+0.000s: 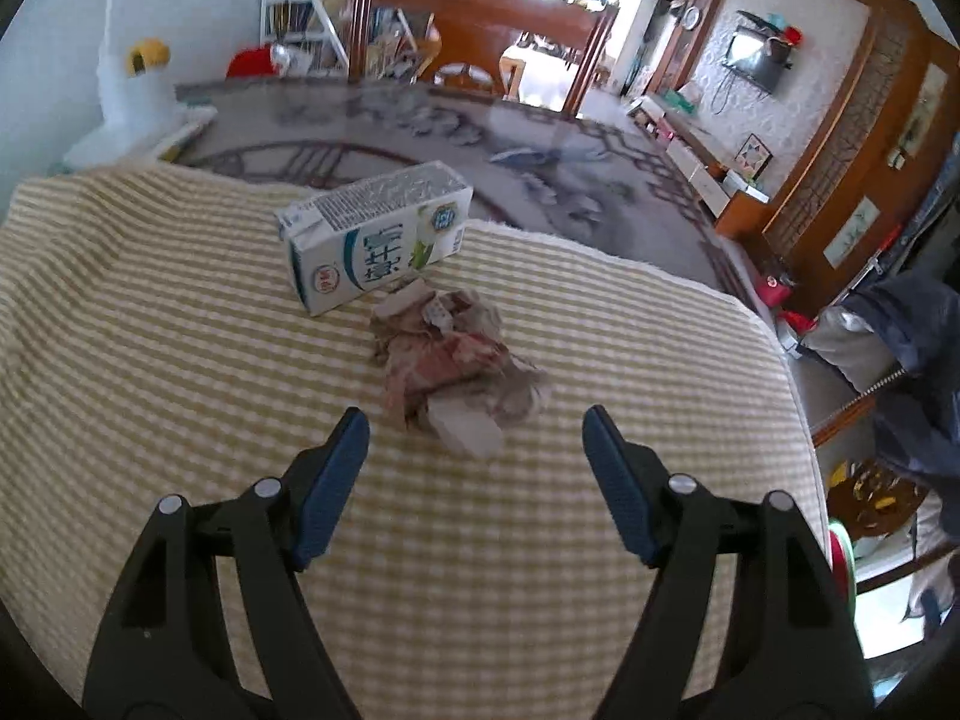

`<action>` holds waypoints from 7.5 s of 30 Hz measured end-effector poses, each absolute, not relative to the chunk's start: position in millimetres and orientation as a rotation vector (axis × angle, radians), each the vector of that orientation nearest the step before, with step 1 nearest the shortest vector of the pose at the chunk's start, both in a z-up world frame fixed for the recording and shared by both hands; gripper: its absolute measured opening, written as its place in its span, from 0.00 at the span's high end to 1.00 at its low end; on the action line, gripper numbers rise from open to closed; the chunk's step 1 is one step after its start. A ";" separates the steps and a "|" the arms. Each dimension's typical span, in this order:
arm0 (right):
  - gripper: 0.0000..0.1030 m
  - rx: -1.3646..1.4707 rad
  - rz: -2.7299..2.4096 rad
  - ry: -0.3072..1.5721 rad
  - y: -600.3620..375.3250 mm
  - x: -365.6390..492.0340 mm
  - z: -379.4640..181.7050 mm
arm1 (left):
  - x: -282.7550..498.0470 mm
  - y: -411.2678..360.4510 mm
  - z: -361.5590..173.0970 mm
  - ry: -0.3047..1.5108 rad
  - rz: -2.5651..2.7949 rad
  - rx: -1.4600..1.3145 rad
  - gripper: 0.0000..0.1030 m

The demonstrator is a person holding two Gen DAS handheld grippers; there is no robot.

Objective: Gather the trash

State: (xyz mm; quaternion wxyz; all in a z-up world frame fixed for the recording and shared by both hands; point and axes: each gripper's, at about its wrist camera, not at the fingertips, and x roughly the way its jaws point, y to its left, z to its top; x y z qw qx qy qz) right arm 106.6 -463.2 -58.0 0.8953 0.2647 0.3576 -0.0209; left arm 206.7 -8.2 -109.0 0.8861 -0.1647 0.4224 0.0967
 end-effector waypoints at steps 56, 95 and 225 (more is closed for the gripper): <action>0.56 -0.138 0.493 1.067 -14.8 246.5 -105.1 | 14.2 110.1 -29.0 0.630 0.023 -0.670 0.64; 0.55 0.204 0.489 0.898 -313.5 82.4 -74.6 | 54.7 -79.6 -55.5 0.803 -0.014 -0.256 0.63; 0.07 0.155 0.028 0.391 -362.8 73.7 -30.1 | 5.4 -108.7 1.3 0.487 -0.150 -0.279 0.05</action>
